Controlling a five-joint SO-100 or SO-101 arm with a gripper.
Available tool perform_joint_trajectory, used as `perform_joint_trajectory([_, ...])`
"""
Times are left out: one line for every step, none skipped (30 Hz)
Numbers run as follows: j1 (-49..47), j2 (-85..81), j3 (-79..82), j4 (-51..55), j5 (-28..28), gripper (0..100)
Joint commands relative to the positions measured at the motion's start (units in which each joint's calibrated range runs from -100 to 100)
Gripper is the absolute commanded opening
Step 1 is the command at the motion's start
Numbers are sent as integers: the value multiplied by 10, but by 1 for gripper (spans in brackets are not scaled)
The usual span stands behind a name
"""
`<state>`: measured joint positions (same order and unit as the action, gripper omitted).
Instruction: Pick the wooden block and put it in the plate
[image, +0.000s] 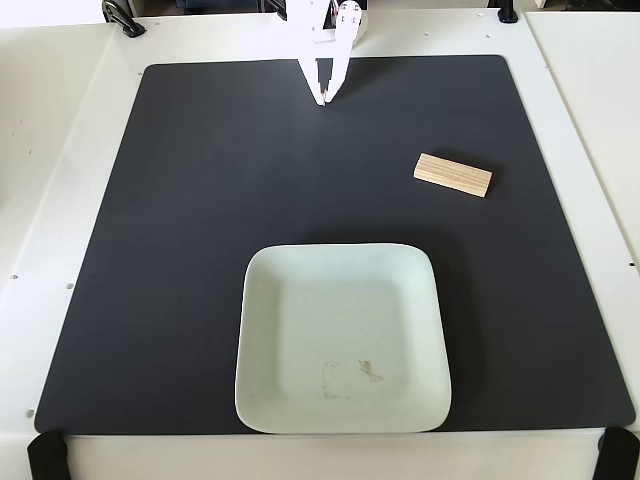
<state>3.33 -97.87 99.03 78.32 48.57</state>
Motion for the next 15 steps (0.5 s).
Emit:
perform_joint_trajectory([-3, 9, -11, 6, 2, 1])
perform_joint_trajectory([-3, 17, -19, 6, 3, 1])
perform_joint_trajectory([-3, 27, -29, 6, 3, 1])
perform_joint_trajectory([-3, 40, -39, 6, 3, 1])
perform_joint_trajectory([-3, 55, -51, 6, 3, 1])
perform_joint_trajectory([-3, 70, -65, 6, 3, 1])
perform_joint_trajectory([-3, 86, -81, 6, 3, 1])
perform_joint_trajectory([-3, 103, -101, 6, 3, 1])
perform_joint_trajectory([-3, 121, -123, 6, 3, 1])
perform_joint_trajectory([-4, 140, -147, 6, 3, 1])
perform_joint_trajectory([-8, 162, -175, 6, 3, 1])
perform_joint_trajectory([-18, 185, -204, 6, 3, 1])
perform_joint_trajectory([-29, 211, -237, 6, 3, 1])
perform_joint_trajectory([-39, 239, -272, 6, 3, 1])
perform_joint_trajectory([-48, 267, -309, 6, 3, 1])
